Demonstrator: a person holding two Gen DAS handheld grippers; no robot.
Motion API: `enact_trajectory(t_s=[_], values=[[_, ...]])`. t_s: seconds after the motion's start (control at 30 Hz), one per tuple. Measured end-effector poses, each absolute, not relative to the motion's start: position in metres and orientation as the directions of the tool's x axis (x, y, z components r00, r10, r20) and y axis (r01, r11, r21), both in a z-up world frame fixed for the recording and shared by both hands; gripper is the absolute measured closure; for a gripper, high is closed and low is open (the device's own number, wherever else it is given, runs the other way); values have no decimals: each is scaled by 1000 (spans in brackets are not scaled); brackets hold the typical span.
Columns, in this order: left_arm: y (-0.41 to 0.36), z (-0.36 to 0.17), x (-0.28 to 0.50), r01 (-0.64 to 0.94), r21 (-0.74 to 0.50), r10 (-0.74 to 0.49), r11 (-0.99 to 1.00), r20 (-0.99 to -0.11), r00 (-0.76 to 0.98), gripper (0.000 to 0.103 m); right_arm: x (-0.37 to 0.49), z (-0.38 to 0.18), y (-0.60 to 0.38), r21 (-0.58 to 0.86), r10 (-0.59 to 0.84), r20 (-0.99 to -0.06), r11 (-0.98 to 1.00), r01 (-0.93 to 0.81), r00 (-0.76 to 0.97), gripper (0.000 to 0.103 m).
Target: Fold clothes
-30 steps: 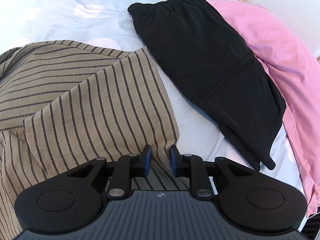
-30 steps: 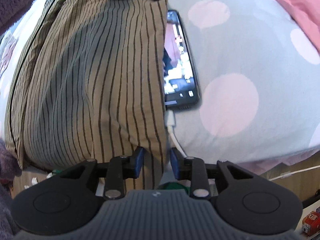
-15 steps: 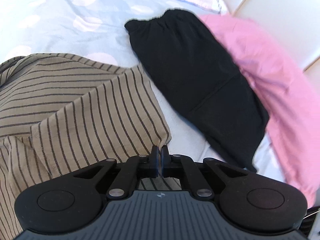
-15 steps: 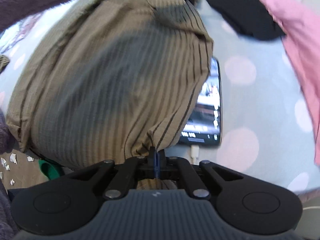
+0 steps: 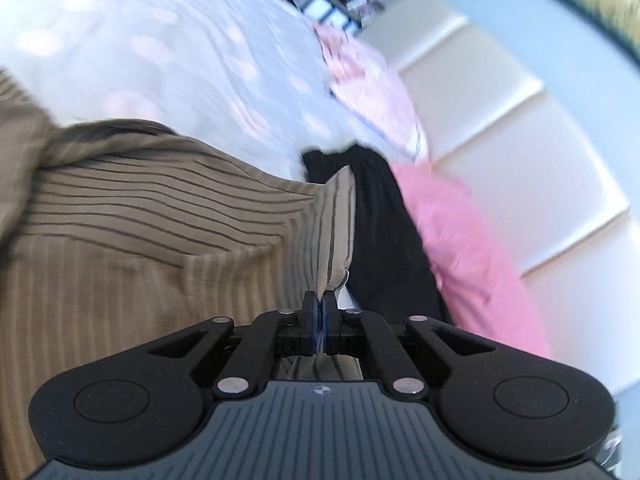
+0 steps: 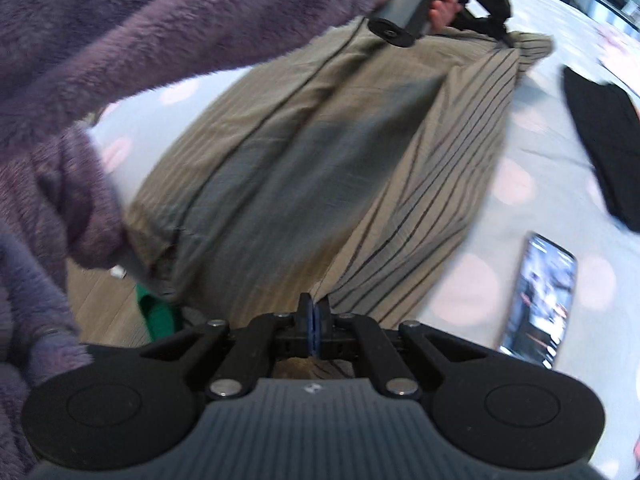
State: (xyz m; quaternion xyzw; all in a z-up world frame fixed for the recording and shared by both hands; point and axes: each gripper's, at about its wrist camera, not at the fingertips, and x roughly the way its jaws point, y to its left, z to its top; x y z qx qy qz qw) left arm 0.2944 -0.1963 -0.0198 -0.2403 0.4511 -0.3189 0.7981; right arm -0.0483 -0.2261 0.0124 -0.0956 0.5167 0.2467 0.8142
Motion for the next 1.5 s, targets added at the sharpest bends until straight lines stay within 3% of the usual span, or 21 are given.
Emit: enact_trajectory(t_s=[0.23, 0.77, 0.83, 0.9, 0.93, 1.37, 1.5], values=[[-120, -45, 291, 208, -721, -714, 661, -520, 469, 103, -41, -6, -199, 134, 313, -918, 822, -554, 243, 101], [-79, -82, 303, 215, -668, -688, 713, -607, 397, 102, -30, -36, -159, 156, 286, -949, 789, -594, 131, 101], [-76, -81, 309, 213, -673, -693, 708, -605, 392, 96, -30, -39, -160, 156, 279, -953, 791, -592, 121, 101], [-74, -80, 316, 210, -678, -697, 704, -604, 387, 74, -29, -40, -162, 160, 275, -955, 793, -588, 111, 101], [-73, -80, 319, 209, -680, -699, 702, -603, 386, 72, -28, -41, -163, 162, 274, -956, 794, -586, 106, 101], [-102, -85, 390, 241, -617, -655, 750, -638, 404, 72, -16, -60, -158, 171, 239, -970, 800, -575, 44, 101], [-108, -81, 400, 293, -608, -668, 738, -597, 444, 99, -13, -63, -158, 176, 235, -972, 800, -573, 30, 101]])
